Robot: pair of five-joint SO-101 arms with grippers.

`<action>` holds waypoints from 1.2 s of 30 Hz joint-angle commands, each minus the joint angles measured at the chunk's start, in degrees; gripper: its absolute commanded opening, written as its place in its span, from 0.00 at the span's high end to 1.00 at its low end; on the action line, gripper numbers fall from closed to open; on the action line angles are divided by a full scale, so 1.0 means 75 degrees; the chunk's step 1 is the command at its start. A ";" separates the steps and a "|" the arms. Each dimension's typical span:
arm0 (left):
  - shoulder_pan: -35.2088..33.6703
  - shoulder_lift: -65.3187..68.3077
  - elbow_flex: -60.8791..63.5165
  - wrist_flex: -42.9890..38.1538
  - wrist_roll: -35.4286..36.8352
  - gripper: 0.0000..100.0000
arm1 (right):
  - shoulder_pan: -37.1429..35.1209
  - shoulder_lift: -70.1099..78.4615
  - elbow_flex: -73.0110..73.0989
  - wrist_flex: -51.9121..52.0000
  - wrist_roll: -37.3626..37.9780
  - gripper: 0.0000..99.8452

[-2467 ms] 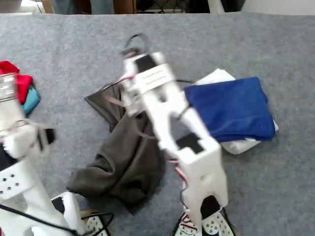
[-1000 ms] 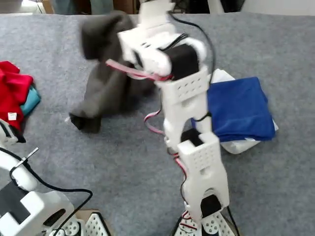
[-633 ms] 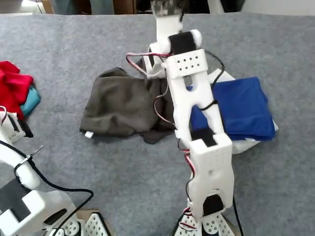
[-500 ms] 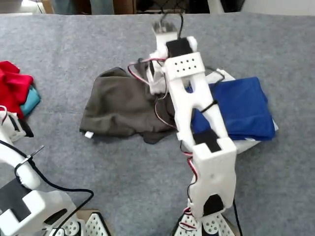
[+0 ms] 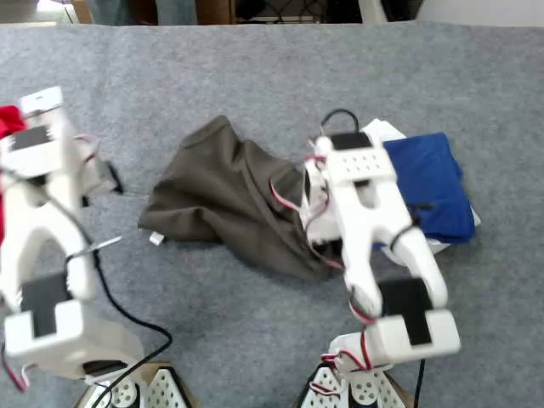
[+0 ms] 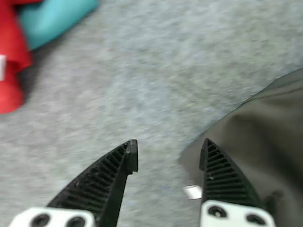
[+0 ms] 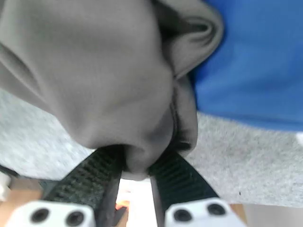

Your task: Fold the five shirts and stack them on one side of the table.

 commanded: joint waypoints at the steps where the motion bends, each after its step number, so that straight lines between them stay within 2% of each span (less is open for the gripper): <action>1: 0.0897 0.0914 -0.0850 -0.0516 0.1032 0.77 | 0.0094 -0.1096 0.1237 -0.0059 0.0586 0.99; 4: 0.1483 0.1782 -0.1436 -0.0914 0.1383 0.77 | 0.0434 -0.1670 0.1366 -0.0070 0.1149 0.99; 8: 0.2256 0.2415 -0.2702 -0.0809 0.1430 0.77 | 0.1207 -0.2210 0.1073 -0.0586 0.1629 0.99; 12: 0.2866 0.3083 -0.3780 -0.0516 0.2004 0.77 | 0.1196 -0.2256 0.1366 -0.0692 0.2051 0.99; 17: 0.2960 0.4396 -0.4366 -0.0422 0.2368 0.79 | 0.1231 -0.2303 0.1741 -0.1090 0.2040 0.99; 20: 0.2796 0.5111 -0.4636 -0.0305 0.2356 0.89 | 0.1231 -0.2303 0.1858 -0.1207 0.2040 0.99; 22: 0.2526 0.5263 -0.4988 0.0258 0.2379 0.98 | 0.1242 -0.2303 0.1858 -0.1207 0.2040 0.99; 23: 0.2362 0.5228 -0.5199 0.0645 0.2391 0.96 | 0.1242 -0.2303 0.1858 -0.1207 0.2040 0.99; 29: 0.1424 0.5181 -0.6558 0.2426 0.2251 0.97 | 0.1008 -0.2280 0.1811 -0.1360 0.2098 0.99; 33: 0.0897 0.5181 -0.6933 0.3364 0.1453 0.97 | 0.0785 -0.2256 0.1670 -0.1418 0.2040 0.98; 36: 0.0264 0.5075 -0.6593 0.3399 0.0809 0.97 | 0.0774 -0.2256 0.1330 -0.1395 0.2028 0.96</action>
